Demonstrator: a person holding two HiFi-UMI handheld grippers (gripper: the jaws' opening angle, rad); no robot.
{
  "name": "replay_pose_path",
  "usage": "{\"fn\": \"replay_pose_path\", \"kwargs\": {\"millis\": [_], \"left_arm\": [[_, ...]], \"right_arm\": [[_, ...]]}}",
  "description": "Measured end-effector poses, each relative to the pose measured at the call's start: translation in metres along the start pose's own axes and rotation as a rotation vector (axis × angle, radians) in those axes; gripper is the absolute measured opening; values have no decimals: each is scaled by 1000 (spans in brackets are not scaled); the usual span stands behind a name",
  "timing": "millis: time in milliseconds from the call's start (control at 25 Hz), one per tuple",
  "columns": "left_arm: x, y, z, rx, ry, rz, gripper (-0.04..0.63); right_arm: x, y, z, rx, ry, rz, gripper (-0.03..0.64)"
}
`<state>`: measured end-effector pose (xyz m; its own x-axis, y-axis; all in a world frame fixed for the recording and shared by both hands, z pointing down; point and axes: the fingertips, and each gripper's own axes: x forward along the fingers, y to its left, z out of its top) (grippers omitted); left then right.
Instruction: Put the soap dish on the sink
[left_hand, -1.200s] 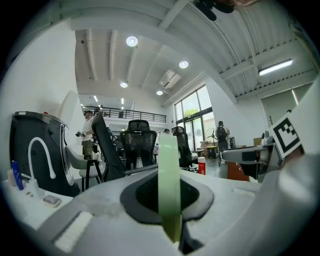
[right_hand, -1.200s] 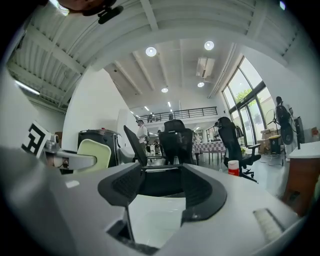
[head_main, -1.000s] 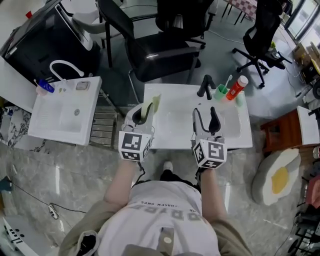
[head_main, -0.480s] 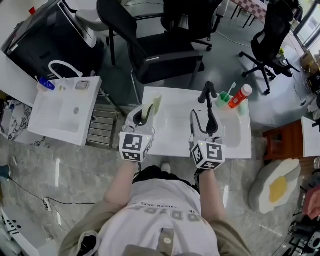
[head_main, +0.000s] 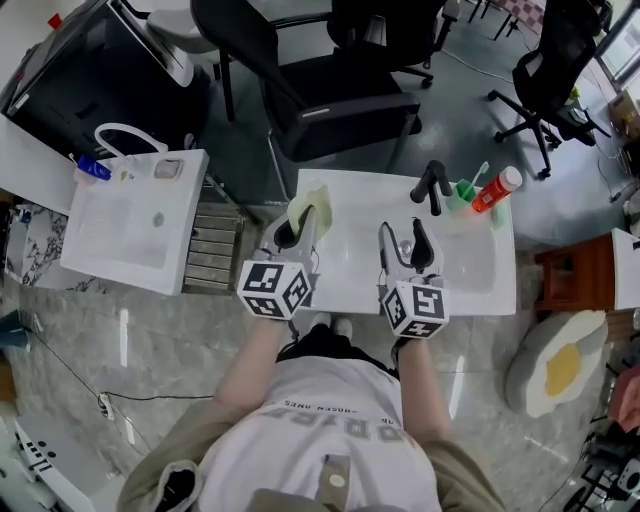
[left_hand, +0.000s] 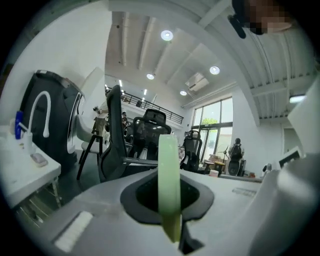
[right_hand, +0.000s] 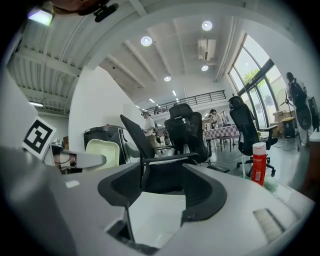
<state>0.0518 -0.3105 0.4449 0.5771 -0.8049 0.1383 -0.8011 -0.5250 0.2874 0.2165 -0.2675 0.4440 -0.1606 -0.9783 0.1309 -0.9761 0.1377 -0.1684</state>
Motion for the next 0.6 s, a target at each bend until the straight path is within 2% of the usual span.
{"fn": "replay_pose_path", "kwargs": {"millis": [160, 280, 520, 600], "left_arm": [[4, 8, -5, -146, -4, -20, 18], [8, 11, -8, -217, -2, -37, 18], [14, -1, -12, -261, 9, -91, 18], [16, -6, -13, -266, 13, -103, 18]], "right_arm": [[11, 16, -7, 41, 21, 48, 259], [20, 30, -16, 95, 57, 140, 259], [35, 56, -45, 122, 188, 314, 249], [38, 61, -53, 167, 220, 357, 249]]}}
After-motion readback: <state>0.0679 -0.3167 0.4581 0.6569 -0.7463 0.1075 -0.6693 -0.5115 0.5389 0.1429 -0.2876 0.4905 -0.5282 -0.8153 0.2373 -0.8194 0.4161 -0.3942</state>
